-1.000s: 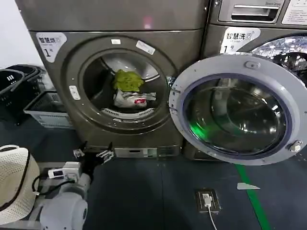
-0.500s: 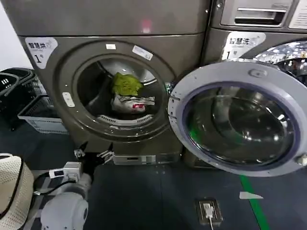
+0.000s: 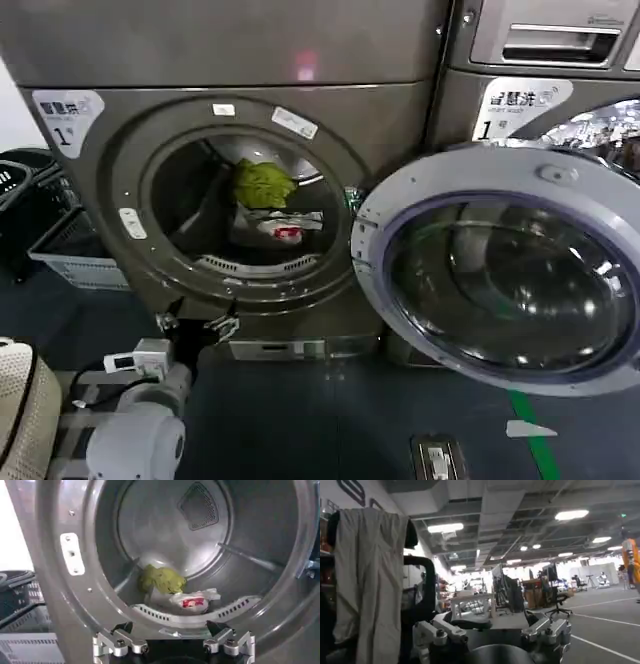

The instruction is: Grasp the clothes from the dryer.

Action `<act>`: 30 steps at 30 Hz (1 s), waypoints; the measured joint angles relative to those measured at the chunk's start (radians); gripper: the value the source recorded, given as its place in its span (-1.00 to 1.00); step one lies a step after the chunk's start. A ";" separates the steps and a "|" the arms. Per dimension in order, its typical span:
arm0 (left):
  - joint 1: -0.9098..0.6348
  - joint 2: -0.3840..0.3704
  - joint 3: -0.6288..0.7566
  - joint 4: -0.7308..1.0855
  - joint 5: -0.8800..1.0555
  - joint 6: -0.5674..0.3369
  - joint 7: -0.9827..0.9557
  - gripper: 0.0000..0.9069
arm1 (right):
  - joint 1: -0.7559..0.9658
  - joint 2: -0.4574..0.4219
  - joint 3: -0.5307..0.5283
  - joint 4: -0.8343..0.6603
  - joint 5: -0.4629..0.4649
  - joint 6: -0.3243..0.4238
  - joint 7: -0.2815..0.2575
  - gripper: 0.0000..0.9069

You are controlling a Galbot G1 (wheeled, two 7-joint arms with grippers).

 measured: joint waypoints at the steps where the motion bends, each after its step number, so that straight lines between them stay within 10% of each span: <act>1: 0.000 0.000 0.000 0.000 0.000 0.000 0.001 1.00 | -0.001 0.000 0.001 -0.001 0.000 0.000 0.000 1.00; 30: -0.002 -0.006 -0.001 0.004 0.001 0.000 0.003 1.00 | -0.001 0.005 0.005 -0.005 -0.002 0.000 -0.001 1.00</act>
